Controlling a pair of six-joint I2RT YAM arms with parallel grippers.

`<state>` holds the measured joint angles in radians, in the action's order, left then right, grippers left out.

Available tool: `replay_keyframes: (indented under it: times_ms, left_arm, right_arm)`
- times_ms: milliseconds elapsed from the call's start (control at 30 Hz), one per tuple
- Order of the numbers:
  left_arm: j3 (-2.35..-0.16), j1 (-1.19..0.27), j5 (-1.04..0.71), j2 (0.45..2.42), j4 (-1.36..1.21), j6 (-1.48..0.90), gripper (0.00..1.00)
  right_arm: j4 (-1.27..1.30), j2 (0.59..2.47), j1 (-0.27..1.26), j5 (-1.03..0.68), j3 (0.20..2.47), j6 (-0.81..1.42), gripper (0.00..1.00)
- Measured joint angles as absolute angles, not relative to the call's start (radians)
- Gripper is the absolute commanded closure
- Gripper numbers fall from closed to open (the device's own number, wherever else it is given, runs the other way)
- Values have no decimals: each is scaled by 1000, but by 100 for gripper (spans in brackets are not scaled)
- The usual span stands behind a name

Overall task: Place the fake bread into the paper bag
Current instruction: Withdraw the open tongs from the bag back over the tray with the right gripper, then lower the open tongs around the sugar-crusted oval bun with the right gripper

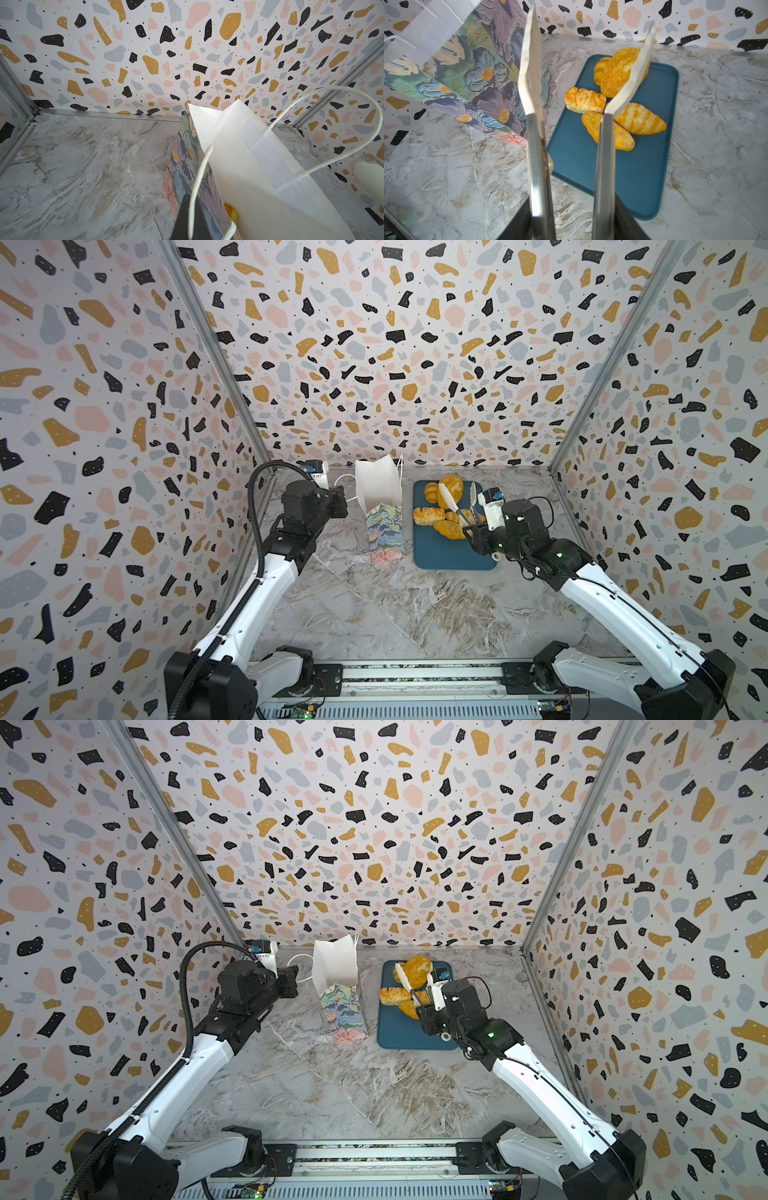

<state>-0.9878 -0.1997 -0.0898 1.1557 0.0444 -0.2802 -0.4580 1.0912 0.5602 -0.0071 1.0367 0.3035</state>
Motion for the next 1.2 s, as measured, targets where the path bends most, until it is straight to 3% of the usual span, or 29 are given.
replay_keyframes:
  times_ms: [433,1200]
  left_arm:
    - [-988,-204,-68,1157,52,-281,100]
    - [-988,-213,-68,1157,52,-281,100]
  right_arm:
    - [-515,1256,442,-67,1060,358,48]
    - [-557,1540,300,-248,1310,387,44]
